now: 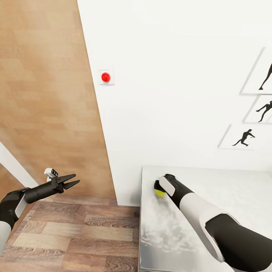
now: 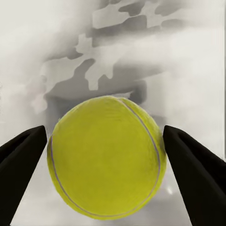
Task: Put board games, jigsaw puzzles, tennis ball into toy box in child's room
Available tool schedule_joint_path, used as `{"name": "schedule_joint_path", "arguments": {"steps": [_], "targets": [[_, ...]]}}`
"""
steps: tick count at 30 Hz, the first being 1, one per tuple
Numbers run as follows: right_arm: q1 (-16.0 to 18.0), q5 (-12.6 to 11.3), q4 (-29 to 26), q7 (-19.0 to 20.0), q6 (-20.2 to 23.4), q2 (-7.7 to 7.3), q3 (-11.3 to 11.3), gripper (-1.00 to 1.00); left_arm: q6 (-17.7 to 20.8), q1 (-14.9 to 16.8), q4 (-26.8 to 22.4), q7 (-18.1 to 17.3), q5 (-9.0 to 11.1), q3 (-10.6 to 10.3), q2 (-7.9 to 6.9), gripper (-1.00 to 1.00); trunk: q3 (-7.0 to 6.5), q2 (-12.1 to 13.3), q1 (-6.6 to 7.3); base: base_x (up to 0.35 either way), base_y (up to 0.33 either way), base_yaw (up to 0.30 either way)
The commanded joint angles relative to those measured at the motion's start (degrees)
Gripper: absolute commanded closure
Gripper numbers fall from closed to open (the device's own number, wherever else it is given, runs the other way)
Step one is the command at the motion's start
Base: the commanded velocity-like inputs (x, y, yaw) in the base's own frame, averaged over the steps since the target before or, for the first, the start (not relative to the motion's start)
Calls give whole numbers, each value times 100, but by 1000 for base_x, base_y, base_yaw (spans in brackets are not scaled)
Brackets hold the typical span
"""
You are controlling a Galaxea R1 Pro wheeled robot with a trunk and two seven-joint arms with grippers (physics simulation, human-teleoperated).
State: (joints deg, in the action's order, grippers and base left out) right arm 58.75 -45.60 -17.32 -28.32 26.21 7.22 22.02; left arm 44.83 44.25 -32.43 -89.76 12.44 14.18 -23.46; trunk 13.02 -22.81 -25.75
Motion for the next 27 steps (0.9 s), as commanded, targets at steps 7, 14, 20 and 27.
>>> {"name": "schedule_joint_path", "arguments": {"steps": [7,14,20,27], "targets": [[5,-60,-14,-43,7,-26,39,100,61,4,0,-24,-5,-1,-1,-100,-46,-11,-4,0,0,0],[5,-63,-66,-41,7,-29,42,100,61,4,0,-24,-5,5,-1,-100,-111,-11,-4,0,0,0],[-153,-66,-699,-53,16,-59,39,100,61,4,0,-24,-5,6,-3,-100,-168,-11,-4,0,0,0],[-1688,-91,-3418,282,66,-623,29,100,61,4,0,-24,-5,6,-9,-100,-234,-11,-4,0,0,0]]}}
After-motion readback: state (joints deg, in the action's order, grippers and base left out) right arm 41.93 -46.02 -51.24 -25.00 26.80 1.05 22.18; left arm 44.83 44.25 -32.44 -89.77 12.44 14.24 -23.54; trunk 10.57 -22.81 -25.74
